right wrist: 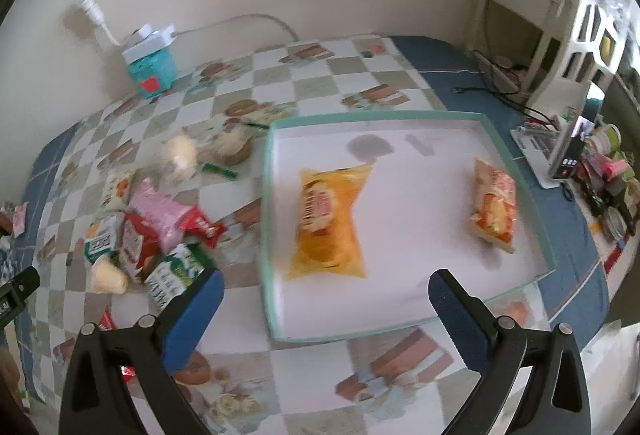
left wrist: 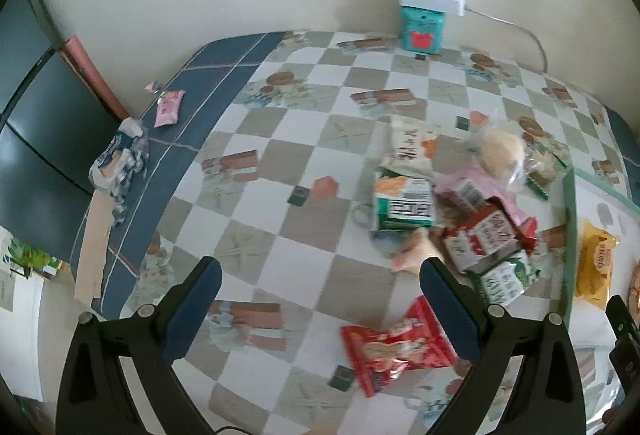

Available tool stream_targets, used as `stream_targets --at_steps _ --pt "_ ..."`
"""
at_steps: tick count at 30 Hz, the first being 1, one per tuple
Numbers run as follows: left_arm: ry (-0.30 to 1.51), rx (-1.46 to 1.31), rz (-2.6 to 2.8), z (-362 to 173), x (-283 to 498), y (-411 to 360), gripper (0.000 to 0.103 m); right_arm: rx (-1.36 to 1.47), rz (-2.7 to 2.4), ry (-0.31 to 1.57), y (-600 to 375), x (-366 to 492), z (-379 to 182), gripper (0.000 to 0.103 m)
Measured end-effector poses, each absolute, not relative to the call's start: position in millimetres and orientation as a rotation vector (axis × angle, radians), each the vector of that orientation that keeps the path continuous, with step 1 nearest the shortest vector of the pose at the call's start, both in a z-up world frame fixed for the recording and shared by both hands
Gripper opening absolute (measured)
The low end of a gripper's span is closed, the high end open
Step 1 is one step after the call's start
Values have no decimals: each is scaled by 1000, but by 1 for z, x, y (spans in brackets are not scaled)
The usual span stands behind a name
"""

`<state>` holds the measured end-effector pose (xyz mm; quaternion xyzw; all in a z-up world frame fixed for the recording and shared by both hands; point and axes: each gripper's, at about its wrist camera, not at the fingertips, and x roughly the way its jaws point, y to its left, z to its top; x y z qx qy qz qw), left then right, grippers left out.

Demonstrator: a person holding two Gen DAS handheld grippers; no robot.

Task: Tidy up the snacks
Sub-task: 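Move both tools back over the snack pile, then grasp the red snack bag with left tool while right tool grasps green biscuit box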

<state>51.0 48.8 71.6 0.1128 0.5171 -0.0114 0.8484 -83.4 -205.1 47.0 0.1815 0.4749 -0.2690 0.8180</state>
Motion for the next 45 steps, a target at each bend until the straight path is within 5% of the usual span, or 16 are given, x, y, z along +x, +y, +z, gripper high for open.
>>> stream_targets --at_steps 16,45 --pt "1212 76 17 42 71 115 99 373 -442 1076 -139 -42 34 103" --pt "1565 -104 -165 -39 50 62 99 440 -447 1152 -170 -38 3 103"
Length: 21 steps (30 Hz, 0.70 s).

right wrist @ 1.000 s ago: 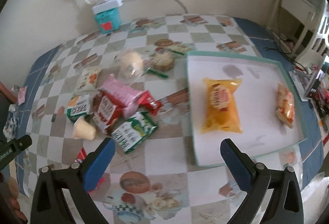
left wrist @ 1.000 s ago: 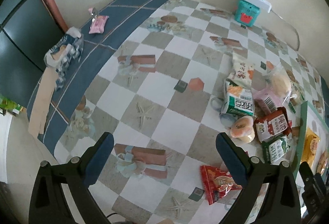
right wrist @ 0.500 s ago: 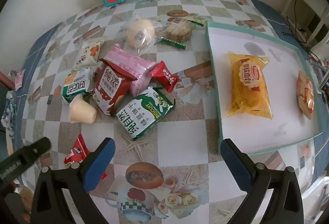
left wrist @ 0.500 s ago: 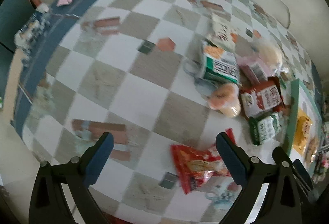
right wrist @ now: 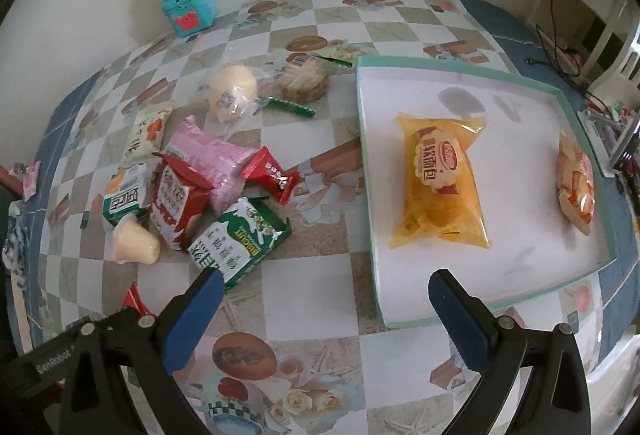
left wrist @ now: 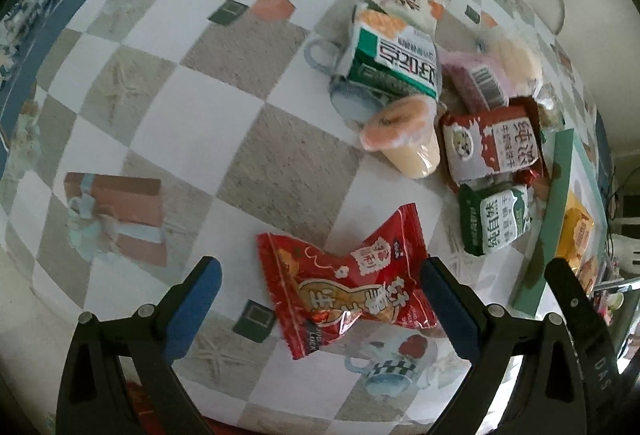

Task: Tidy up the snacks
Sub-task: 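Grasp the red snack bag with left tool while right tool grasps green biscuit box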

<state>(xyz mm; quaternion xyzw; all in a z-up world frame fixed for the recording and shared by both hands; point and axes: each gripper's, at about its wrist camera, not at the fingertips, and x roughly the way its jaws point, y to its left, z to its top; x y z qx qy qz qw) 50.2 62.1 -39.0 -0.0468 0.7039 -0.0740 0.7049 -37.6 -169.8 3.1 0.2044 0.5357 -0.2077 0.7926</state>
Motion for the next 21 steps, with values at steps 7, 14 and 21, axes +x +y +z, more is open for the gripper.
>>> stream_targets --at_steps 7,14,21 --pt "1576 -64 -177 -44 48 45 99 450 -421 1136 -170 -28 -5 103" --pt "1566 -42 -200 -41 45 26 78 421 -399 1116 -166 -20 -4 103" --pt "1523 -77 -145 -33 54 33 75 381 -350 1111 -154 -11 -6 103"
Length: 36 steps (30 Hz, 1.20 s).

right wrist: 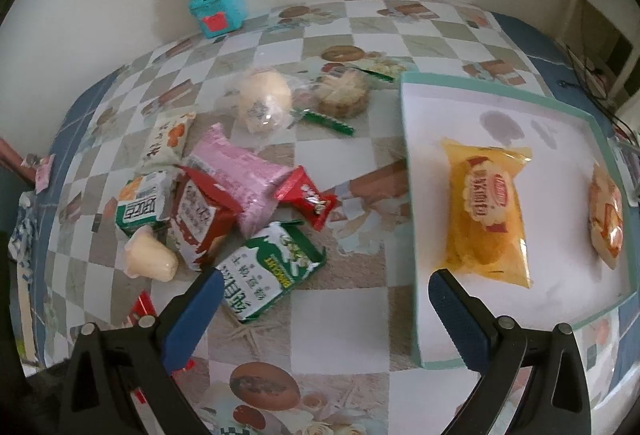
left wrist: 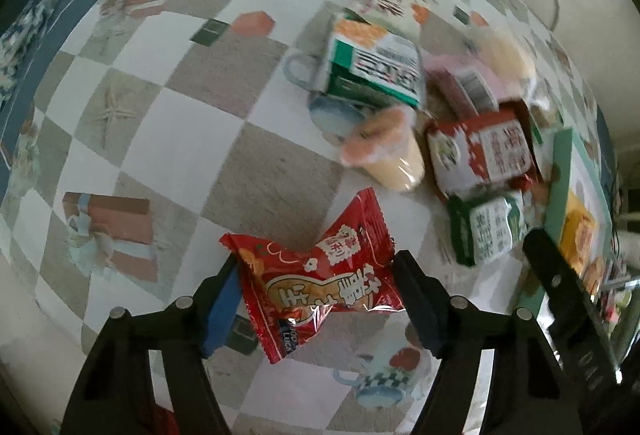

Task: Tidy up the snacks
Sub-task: 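Grasp the red snack bag with left tool while right tool grasps green biscuit box, then release the red bag into the tray with left tool while right tool carries biscuit box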

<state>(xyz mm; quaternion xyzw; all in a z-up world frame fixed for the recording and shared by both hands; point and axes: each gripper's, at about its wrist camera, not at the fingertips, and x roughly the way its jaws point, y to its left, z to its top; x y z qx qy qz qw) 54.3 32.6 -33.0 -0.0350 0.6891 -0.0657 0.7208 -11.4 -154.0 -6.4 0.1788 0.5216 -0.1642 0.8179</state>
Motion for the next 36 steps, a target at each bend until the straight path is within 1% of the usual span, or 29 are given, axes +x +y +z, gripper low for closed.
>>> stream_targets --at_steps 5,13,15,22,23,25,26,28,31,36 --pt "1477 -79 -43 -28 64 48 75 334 -306 1127 -140 -2 -13 103" --pt "1471 -111 -5 -24 72 73 75 280 -252 1171 -125 13 -29 103" --pt "1470 -107 -7 -20 75 91 75 270 -245 1177 -123 16 -33 103" --pt "1466 -100 -1 -26 78 78 75 237 -235 1193 -118 23 -45 103" --pt "1466 -100 -1 -27 77 78 75 232 -236 1193 -117 24 -46 101" --pt "1465 -98 0 -27 77 78 75 221 -241 1197 -116 25 -47 88" --pt "1464 -96 1 -26 77 79 75 210 -244 1192 -115 25 -46 87" --pt "1461 -91 3 -27 76 78 75 204 -239 1187 -115 25 -45 80" --pt "1456 -81 6 -27 76 75 75 211 -232 1185 -117 22 -43 78" --pt "1445 -69 17 -24 74 71 75 226 -227 1193 -123 13 -39 77"
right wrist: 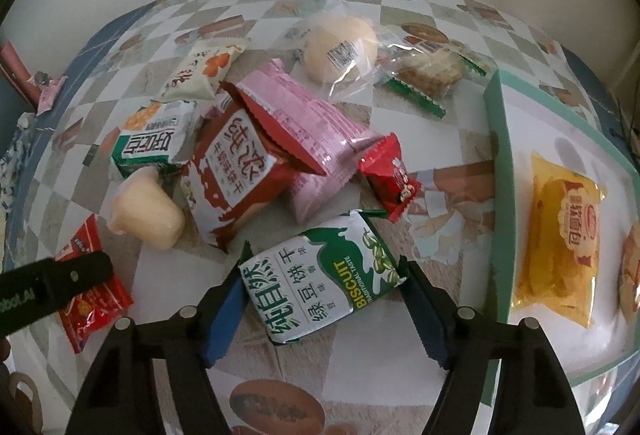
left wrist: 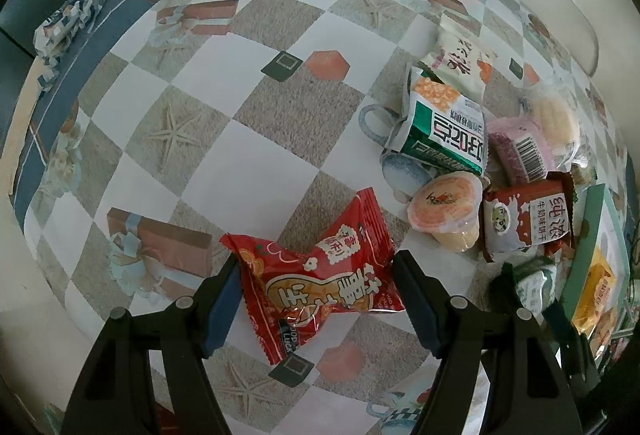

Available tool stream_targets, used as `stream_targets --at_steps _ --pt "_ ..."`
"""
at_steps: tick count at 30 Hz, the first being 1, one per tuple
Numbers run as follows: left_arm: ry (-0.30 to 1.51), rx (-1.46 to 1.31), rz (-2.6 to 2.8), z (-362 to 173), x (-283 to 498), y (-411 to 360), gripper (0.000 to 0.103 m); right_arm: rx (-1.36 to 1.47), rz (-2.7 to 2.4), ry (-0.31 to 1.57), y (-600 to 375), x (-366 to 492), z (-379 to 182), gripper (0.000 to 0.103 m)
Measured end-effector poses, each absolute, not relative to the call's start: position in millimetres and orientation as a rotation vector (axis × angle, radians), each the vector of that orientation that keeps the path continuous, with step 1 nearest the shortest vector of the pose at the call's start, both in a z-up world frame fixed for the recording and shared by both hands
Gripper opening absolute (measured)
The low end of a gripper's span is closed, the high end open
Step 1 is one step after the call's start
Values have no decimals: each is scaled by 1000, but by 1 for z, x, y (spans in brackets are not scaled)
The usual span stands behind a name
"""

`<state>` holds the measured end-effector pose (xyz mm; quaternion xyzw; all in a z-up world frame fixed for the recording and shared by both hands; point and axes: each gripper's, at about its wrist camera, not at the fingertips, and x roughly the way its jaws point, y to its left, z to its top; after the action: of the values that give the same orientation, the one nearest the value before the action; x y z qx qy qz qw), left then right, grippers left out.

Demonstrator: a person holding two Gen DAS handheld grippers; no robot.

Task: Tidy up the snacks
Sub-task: 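Release the red bag into the tray with left tool while right tool carries biscuit box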

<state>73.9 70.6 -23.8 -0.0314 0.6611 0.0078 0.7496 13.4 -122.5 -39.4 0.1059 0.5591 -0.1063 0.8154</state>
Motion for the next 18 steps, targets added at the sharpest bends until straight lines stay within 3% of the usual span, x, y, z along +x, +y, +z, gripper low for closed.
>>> stream_targets --at_steps 11,18 --pt "1315 -36 0 24 63 56 75 269 -240 1083 -140 -9 12 77" --pt "1210 35 -90 60 64 6 75 339 -342 1026 -185 -22 35 77"
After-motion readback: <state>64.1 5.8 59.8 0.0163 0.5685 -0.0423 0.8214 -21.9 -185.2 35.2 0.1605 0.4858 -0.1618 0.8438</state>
